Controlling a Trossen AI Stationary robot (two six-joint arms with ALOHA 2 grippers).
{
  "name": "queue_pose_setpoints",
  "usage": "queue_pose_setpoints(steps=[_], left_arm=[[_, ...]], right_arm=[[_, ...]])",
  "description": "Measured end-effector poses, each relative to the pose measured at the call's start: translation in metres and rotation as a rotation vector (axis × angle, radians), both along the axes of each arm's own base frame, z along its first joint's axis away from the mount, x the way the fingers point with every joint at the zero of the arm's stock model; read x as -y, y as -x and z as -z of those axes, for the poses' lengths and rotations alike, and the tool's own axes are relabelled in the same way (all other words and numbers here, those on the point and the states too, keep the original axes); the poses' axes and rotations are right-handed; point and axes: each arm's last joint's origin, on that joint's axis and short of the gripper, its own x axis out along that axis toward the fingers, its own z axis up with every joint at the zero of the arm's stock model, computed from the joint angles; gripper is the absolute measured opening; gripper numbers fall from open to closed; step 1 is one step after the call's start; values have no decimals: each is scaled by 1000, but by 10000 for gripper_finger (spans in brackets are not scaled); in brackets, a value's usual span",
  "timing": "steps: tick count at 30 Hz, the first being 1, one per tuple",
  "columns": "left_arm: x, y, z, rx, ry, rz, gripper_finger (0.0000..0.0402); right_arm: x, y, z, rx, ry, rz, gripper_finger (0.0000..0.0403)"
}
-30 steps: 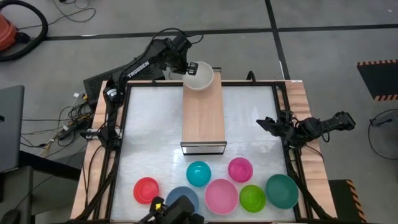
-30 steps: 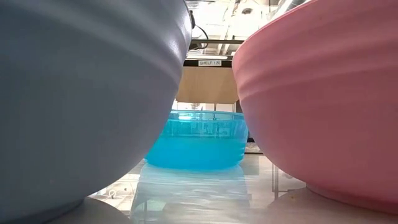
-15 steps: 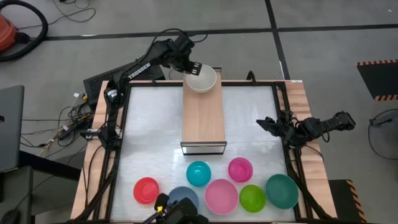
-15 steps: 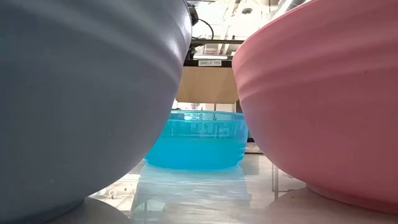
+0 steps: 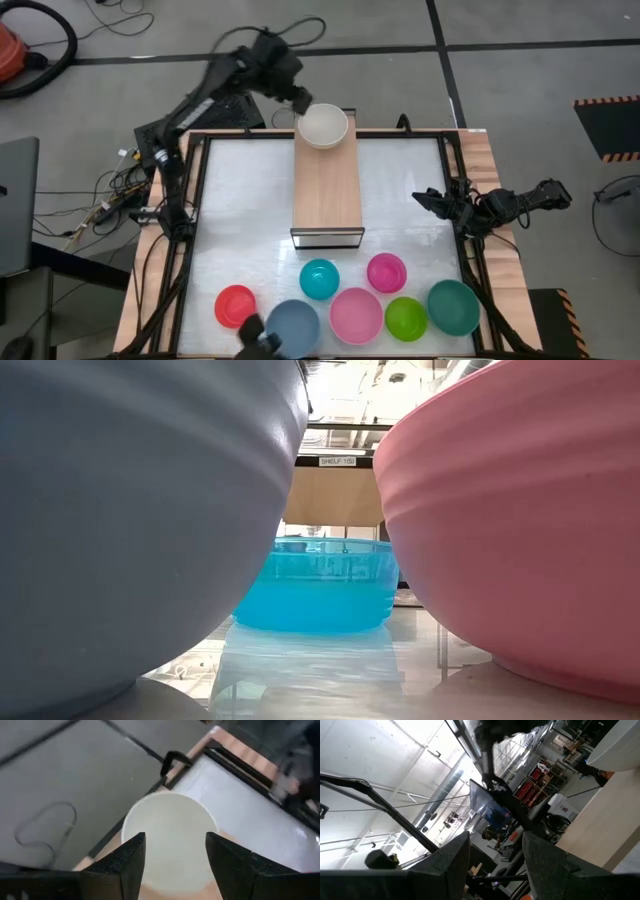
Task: Place and stack bowls onto a shelf
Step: Put the orange bowl on the shelf
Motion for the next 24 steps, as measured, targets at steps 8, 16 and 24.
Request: queue_pose_setpoints(steps=[8,16,24], left_arm=[[101,66,-54,-29,-45,322,192],[213,88,-64,-43,-4,555,192],[300,78,-15,-280,31,654,192]], right_arm=[[0,-1,2,-24,7,1,209],[0,-1,2,-28,7,4,209],[0,-2,5,-56,7,1,209]])
